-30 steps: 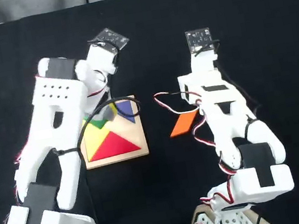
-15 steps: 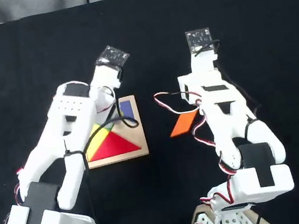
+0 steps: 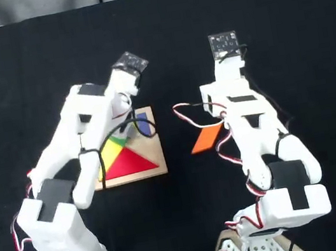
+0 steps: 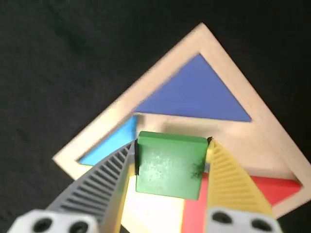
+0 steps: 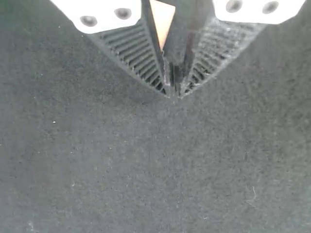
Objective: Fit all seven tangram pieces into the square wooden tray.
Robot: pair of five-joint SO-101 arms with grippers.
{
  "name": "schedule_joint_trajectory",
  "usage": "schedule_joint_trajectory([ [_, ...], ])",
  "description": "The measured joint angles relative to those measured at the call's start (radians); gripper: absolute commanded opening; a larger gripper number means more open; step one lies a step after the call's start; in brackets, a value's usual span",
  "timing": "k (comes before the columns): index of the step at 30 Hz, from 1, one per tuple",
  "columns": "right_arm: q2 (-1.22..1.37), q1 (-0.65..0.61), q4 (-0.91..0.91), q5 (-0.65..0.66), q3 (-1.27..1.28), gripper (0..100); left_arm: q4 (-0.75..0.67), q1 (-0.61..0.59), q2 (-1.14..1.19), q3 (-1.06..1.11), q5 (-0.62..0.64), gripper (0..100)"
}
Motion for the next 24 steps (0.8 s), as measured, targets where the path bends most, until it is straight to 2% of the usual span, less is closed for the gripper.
schedule_joint_trajectory([
  [21, 0.000, 0.000, 0.000, 0.000, 0.000, 2.2, -0.021, -0.011, 0.006, -0.017, -0.002, 20],
  [24, 0.000, 0.000, 0.000, 0.000, 0.000, 2.2, -0.021, -0.011, 0.006, -0.017, -0.002, 25],
])
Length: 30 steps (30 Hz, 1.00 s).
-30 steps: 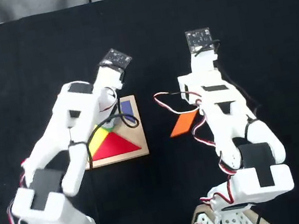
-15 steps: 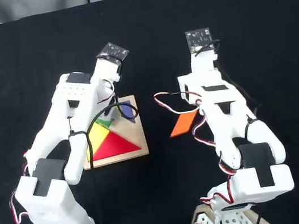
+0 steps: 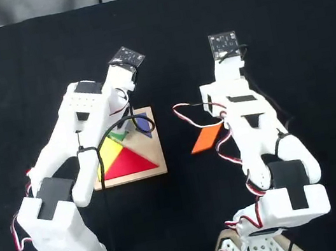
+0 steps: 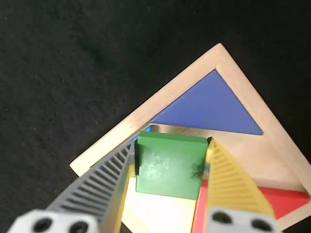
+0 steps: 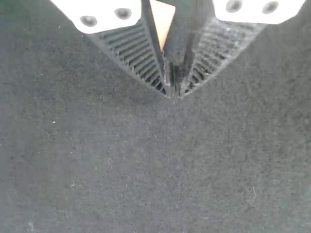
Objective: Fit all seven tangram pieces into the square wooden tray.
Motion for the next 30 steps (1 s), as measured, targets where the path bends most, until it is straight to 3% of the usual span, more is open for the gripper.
schedule_joint_trajectory([
  [16, 0.000, 0.000, 0.000, 0.000, 0.000, 2.2, -0.003, 0.000, 0.000, 0.000, -0.002, 29],
  [22, 0.000, 0.000, 0.000, 0.000, 0.000, 2.2, -0.089, -0.008, 0.000, 0.064, -0.140, 29],
  [30, 0.000, 0.000, 0.000, 0.000, 0.000, 2.2, -0.192, -0.063, 0.000, 0.098, -0.196, 29],
])
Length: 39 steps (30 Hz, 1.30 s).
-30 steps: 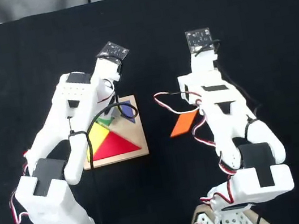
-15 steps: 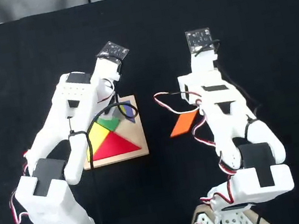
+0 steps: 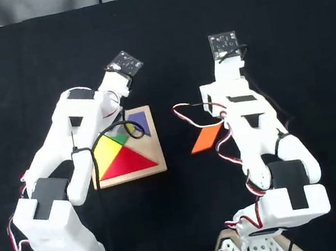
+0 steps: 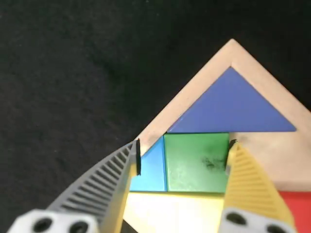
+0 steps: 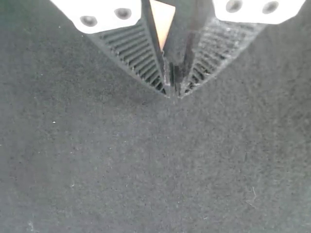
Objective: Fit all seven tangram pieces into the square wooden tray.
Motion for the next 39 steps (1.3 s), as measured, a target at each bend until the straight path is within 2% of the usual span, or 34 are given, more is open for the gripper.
schedule_joint_trajectory([
  [14, 0.000, 0.000, 0.000, 0.000, 0.000, 2.2, 0.023, -0.008, 0.000, -0.005, -0.008, 29],
  [23, 0.000, 0.000, 0.000, 0.000, 0.000, 2.2, 0.272, -0.005, -0.003, -0.212, -0.005, 29],
  [27, 0.000, 0.000, 0.000, 0.000, 0.000, 2.5, 0.425, 0.021, -0.120, -0.316, 0.086, 29],
  [29, 0.000, 0.000, 0.000, 0.000, 0.000, 2.6, 0.456, 0.026, -0.219, -0.322, 0.127, 29],
  [33, 0.000, 0.000, 0.000, 0.000, 0.000, 2.6, 0.428, 0.005, -0.410, -0.242, 0.206, 29],
  [39, 0.000, 0.000, 0.008, 0.000, -0.009, 2.6, 0.275, -0.109, -0.678, 0.083, 0.336, 29],
])
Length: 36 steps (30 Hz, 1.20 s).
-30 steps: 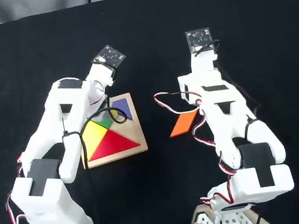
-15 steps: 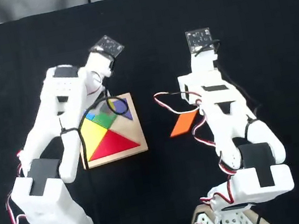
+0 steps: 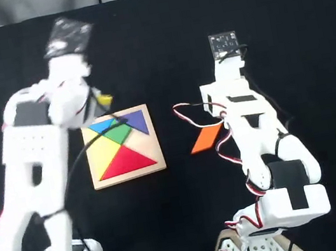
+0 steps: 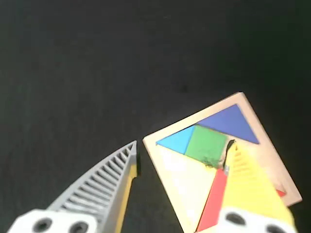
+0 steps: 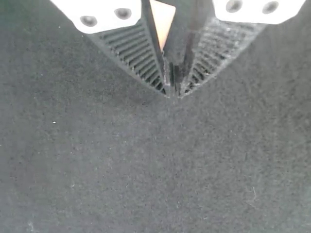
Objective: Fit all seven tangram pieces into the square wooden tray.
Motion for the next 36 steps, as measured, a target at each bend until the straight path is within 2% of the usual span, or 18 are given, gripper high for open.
schedule_joint_trajectory([
  [7, -0.041, 0.002, 0.169, 0.000, -0.054, 2.3, -0.275, -0.216, -0.302, 0.496, 0.204, 29],
  [10, -0.084, -0.006, 0.180, 0.000, -0.054, 2.5, -0.338, -0.310, -0.379, 0.652, 0.278, 29],
  [13, -0.130, -0.054, 0.207, 0.000, -0.054, 3.5, -0.371, -0.348, -0.405, 0.766, 0.298, 29],
  [16, -0.155, -0.166, 0.339, 0.025, -0.086, 10.2, -0.425, -0.358, -0.419, 0.865, 0.302, 29],
  [19, -0.155, -0.313, 0.500, 0.032, -0.180, 13.4, -0.479, -0.358, -0.431, 0.933, 0.302, 29],
  [22, -0.106, -0.408, 0.549, -0.025, -0.267, 13.7, -0.517, -0.358, -0.448, 0.961, 0.302, 29],
  [30, 0.181, -0.471, 0.577, -0.138, -0.459, 13.5, -0.529, -0.358, -0.502, 0.996, 0.302, 29],
  [36, 0.278, -0.508, 0.695, -0.239, -0.528, 13.5, -0.529, -0.358, -0.517, 1.003, 0.302, 29],
])
